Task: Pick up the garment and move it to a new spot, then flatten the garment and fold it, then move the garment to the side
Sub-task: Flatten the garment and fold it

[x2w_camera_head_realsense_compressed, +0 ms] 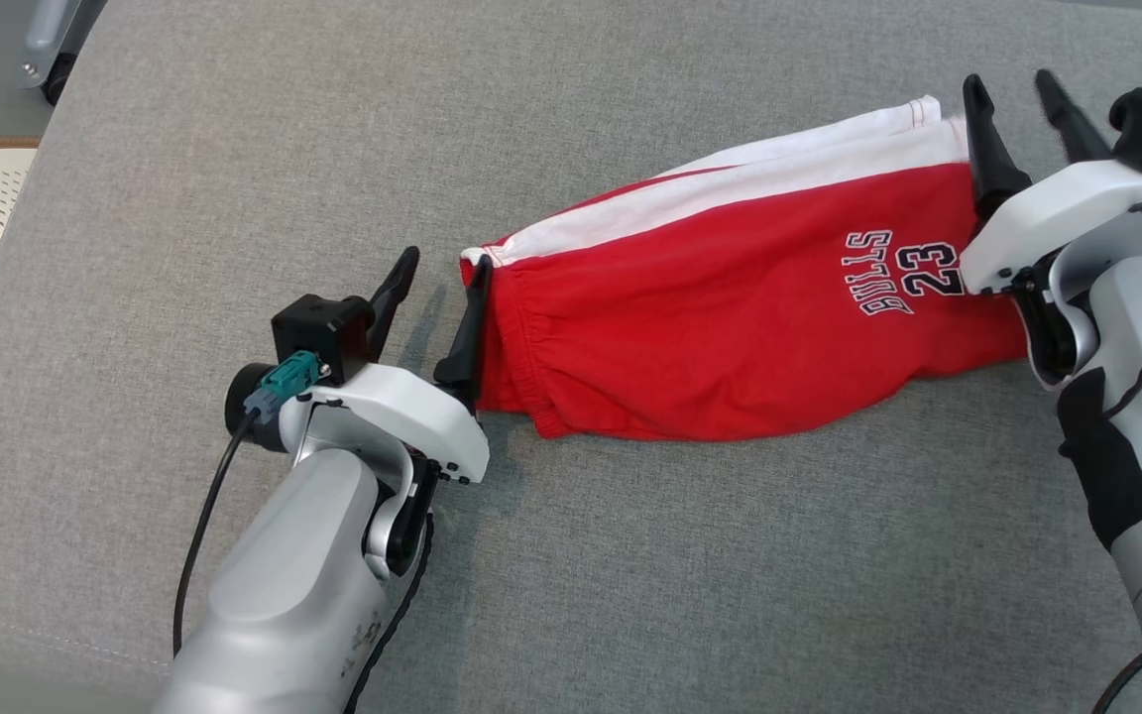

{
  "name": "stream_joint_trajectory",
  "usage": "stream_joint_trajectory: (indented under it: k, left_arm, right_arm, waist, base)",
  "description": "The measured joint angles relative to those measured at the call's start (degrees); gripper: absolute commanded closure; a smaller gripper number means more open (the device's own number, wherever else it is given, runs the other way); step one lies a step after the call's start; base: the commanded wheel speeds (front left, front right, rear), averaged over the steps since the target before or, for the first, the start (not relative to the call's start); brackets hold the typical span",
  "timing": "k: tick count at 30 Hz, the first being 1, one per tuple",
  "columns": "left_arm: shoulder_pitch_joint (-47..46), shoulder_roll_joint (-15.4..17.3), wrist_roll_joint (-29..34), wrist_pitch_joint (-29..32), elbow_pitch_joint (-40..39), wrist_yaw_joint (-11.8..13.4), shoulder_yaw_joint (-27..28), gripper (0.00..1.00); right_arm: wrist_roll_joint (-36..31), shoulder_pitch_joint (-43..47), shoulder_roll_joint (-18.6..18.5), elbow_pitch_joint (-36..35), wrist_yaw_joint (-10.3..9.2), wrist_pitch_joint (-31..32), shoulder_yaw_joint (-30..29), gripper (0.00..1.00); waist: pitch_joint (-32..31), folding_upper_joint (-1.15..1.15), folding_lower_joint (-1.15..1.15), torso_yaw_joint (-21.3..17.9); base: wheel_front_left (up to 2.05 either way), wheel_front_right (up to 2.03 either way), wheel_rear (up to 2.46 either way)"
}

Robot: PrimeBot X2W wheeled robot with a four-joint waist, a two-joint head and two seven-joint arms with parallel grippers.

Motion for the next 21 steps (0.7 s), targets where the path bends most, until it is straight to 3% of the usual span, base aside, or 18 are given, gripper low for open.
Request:
stream_joint_trajectory:
  k: [8, 13, 19, 21]
  left_arm:
    - [3.9, 0.0, 1.6, 0.0, -2.0, 1.8, 1.7, 0.0]
    - [7.4, 0.0, 2.2, 0.0, -3.8, 2.3, 2.7, 0.0]
    - [8.8, 0.0, 2.4, 0.0, -4.9, 2.3, 2.9, 0.0]
    - [9.1, 0.0, 2.4, 0.0, -5.2, 2.3, 3.1, 0.0]
  right_arm:
    - [1.8, 2.5, -0.4, -2.7, -0.01, 0.0, -1.8, 0.0]
    - [5.6, 7.1, -1.2, -2.3, -0.01, 0.5, 2.4, 0.0]
    - [9.5, 10.3, -2.9, -0.6, -0.01, 7.1, 6.6, 0.0]
    - [9.5, 10.2, -3.3, -0.5, -0.01, 9.2, 8.3, 0.06]
  waist:
    - [-1.2, 0.0, 0.0, -0.3]
    - [-2.5, 0.0, 0.0, -0.5]
    - [-3.2, 0.0, 0.0, -0.3]
    - [-3.3, 0.0, 0.0, -0.1]
  base:
    - [0.0, 0.0, 0.0]
    - [0.0, 0.0, 0.0]
    - [0.0, 0.0, 0.0]
    - [0.0, 0.0, 0.0]
